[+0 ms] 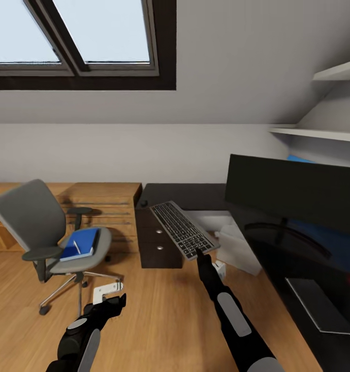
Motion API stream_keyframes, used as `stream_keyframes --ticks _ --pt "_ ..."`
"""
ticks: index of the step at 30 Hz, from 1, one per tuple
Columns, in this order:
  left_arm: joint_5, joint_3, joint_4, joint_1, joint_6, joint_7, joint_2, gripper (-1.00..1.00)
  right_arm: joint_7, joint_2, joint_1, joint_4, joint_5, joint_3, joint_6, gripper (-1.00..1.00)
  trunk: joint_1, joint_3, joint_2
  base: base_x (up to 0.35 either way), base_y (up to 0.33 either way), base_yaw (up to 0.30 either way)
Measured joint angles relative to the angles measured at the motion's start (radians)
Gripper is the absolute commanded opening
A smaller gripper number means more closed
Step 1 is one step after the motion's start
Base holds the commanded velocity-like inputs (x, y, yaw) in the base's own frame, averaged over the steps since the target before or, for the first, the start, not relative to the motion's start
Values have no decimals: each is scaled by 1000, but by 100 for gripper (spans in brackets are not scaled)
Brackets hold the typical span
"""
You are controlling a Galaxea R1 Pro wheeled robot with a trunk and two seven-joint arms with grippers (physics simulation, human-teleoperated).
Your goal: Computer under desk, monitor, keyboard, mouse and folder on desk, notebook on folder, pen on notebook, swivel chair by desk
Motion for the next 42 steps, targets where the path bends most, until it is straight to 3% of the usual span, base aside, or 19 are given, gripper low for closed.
stream_keyframes --ticks 12,22,42 --pt "0 -1 1 0 0 1 -2 100 -31 0 0 9 1 0 -19 -100 0 0 0 305 172 0" --pt "0 -3 3 0 -1 1 -2 100 -38 0 0 8 -2 1 -58 -100 0 0 0 319 31 0" --pt "2 -6 3 0 -1 -5 -2 100 -40 0 0 14 -1 -1 -59 -100 0 0 0 324 63 0"
